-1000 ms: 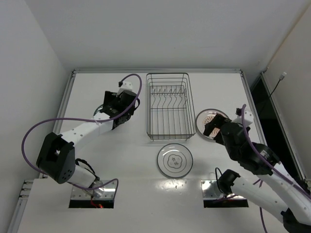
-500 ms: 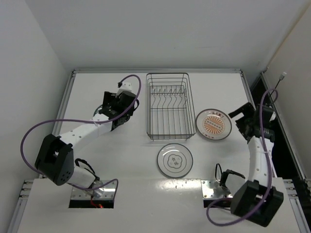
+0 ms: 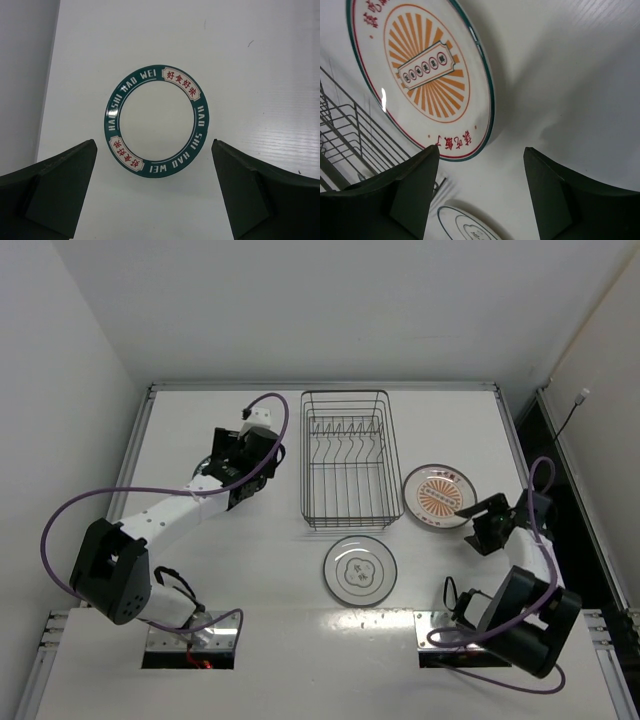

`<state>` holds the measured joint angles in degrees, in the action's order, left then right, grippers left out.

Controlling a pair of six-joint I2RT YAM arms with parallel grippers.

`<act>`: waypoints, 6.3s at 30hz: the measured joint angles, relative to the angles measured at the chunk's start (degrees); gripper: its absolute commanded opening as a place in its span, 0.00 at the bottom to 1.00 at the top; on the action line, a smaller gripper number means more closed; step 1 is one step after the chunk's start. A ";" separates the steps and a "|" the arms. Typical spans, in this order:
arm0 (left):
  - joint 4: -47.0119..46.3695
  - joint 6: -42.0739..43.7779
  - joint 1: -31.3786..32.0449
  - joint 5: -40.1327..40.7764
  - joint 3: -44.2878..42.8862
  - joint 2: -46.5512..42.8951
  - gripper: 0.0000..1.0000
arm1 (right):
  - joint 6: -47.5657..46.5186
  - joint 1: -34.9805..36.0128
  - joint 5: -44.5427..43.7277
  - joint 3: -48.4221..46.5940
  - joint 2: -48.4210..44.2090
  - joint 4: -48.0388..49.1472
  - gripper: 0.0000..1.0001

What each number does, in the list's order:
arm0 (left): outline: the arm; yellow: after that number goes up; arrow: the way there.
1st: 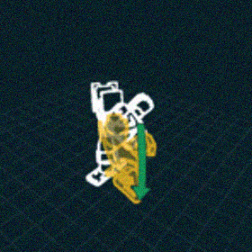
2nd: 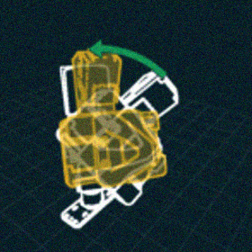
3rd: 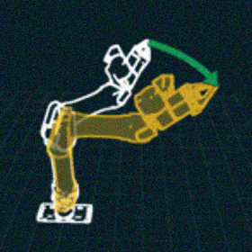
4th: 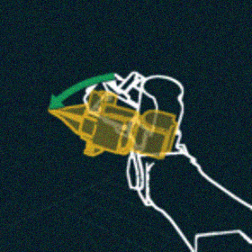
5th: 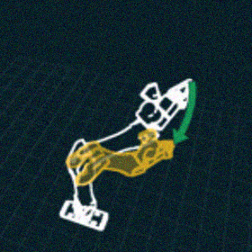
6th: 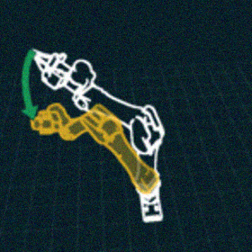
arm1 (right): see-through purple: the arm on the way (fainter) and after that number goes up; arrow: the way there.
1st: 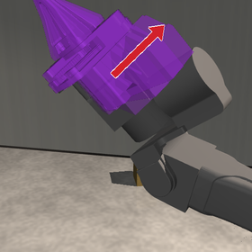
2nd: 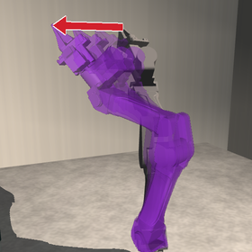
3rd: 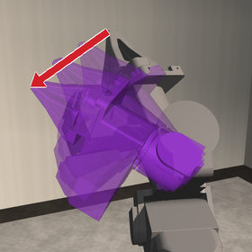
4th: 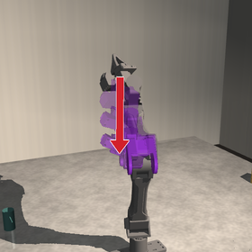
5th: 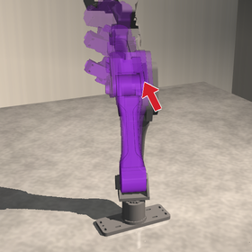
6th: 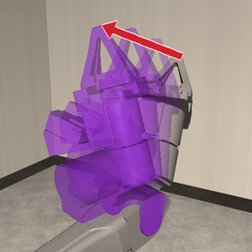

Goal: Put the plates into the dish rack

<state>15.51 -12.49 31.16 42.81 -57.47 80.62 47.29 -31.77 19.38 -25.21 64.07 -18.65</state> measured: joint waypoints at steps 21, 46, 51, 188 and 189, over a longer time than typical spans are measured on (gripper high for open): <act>-0.17 0.00 0.00 -0.68 0.00 0.00 0.99 | 9.64 0.00 9.27 5.70 11.93 21.42 0.00; -0.17 0.00 0.00 -1.20 0.00 0.00 0.99 | -13.60 52.41 -58.71 -47.19 18.45 -8.50 0.00; -0.17 0.13 0.00 -1.20 0.00 0.00 0.99 | -14.56 53.42 -60.72 -50.38 23.02 -8.85 0.00; -1.14 2.01 -2.49 3.48 -8.04 33.79 0.00 | 1.53 75.80 -35.52 -5.29 -42.21 -21.18 0.62; -0.92 2.10 -2.56 3.58 -8.31 33.81 0.00 | 1.97 75.80 -35.78 -5.22 -42.88 -21.92 0.60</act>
<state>14.59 -10.39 28.60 46.39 -65.78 114.43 49.25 44.03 -16.40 -30.44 21.19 -40.58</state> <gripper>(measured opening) 0.033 0.619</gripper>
